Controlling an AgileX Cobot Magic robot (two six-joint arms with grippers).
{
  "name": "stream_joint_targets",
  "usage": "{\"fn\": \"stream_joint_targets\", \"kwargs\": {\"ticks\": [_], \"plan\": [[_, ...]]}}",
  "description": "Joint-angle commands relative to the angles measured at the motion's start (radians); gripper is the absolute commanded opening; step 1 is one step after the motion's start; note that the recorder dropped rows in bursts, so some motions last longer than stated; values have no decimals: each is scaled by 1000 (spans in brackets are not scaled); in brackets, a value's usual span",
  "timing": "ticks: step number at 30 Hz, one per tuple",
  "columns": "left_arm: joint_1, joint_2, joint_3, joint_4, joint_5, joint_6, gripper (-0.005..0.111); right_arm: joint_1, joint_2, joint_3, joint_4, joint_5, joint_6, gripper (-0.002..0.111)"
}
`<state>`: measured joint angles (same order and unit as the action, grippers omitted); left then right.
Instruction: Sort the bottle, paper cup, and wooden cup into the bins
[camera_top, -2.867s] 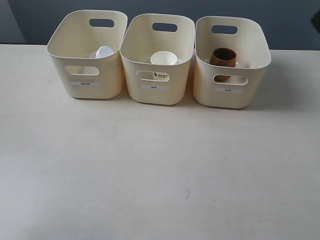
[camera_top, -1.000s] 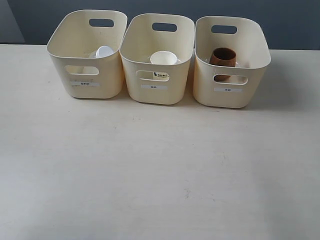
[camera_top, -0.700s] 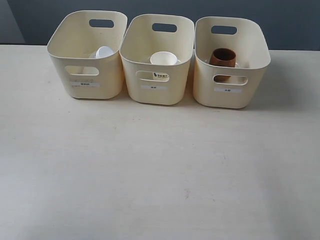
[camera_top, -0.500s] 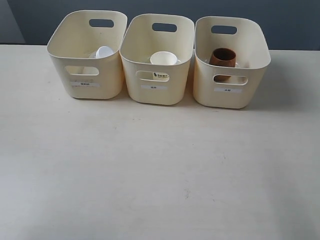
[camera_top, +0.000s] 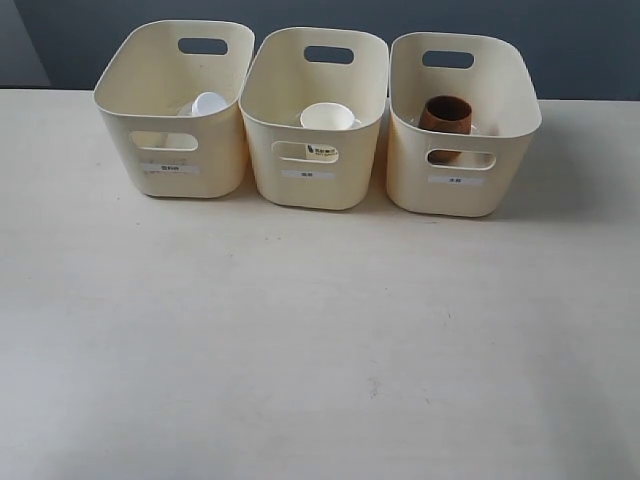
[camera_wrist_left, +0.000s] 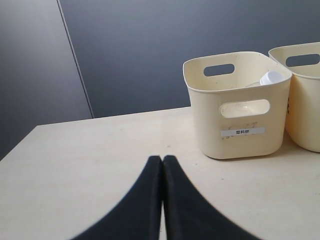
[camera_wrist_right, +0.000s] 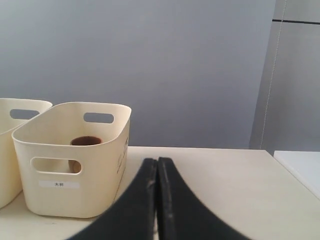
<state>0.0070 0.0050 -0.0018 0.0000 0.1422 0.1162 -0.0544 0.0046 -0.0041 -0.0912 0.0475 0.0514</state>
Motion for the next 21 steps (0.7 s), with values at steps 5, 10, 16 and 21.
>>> {"fn": "stream_joint_targets", "kwargs": {"ticks": [5, 10, 16, 21], "plan": [[0, -5, 2, 0, -7, -1, 0, -5, -5, 4, -10, -9, 3, -1], [0, -5, 2, 0, -7, -1, 0, -5, -5, 4, -10, -9, 3, -1], [0, -5, 2, 0, -7, -1, 0, -5, -5, 4, -9, -7, 3, -1], [0, -5, 2, 0, -7, -1, 0, -5, -5, 4, -9, -7, 3, -1]]}}
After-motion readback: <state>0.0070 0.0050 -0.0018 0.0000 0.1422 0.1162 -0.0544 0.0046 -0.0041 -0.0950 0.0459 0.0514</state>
